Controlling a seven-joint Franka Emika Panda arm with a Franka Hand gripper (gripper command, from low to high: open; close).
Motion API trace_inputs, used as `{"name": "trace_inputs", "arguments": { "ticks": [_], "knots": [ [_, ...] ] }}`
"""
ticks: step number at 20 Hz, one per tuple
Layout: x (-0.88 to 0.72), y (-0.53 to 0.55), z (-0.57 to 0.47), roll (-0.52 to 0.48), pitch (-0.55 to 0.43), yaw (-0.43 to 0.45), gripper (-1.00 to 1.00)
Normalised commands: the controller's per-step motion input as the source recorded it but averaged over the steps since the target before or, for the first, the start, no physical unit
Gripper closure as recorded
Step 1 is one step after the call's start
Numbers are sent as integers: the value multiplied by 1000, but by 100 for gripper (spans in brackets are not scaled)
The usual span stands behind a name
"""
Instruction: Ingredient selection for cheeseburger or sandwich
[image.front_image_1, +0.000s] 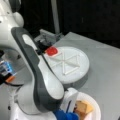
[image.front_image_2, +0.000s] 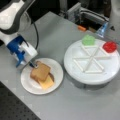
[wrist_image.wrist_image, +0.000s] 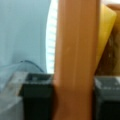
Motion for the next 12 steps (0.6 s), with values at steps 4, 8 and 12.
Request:
{"name": "trace_inputs", "arguments": {
  "ticks": [4,8,12],
  "knots": [
    [-243,237,48,0,-200,-192,-100],
    [-246,232,75,-14,-188,-175,-100],
    [-267,211,64,-16,-183,-159,-100]
  ]
}}
